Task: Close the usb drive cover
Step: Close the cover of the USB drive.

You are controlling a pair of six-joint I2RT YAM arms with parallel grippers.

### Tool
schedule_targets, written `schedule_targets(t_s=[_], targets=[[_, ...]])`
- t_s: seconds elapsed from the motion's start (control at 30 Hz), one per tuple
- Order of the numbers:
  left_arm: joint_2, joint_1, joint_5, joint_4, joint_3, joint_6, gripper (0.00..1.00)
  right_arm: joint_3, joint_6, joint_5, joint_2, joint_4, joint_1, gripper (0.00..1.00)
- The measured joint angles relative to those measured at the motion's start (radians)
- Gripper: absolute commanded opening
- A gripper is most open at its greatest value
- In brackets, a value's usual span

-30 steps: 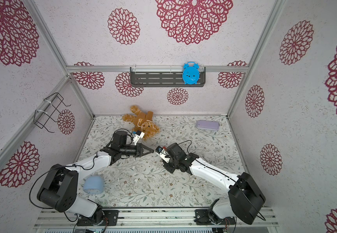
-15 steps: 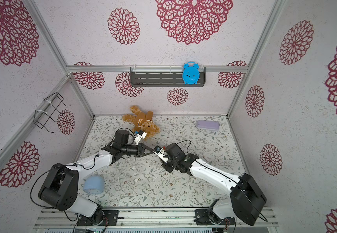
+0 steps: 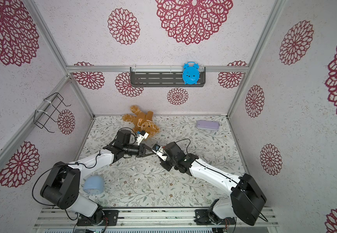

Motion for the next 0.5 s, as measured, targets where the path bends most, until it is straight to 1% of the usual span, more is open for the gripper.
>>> schedule_targets(t_s=[0.5], targets=[[0.026, -0.012, 0.003, -0.028, 0.017, 0.015, 0.10, 0.000, -0.007, 0.020, 0.000, 0.017, 0.009, 0.20]])
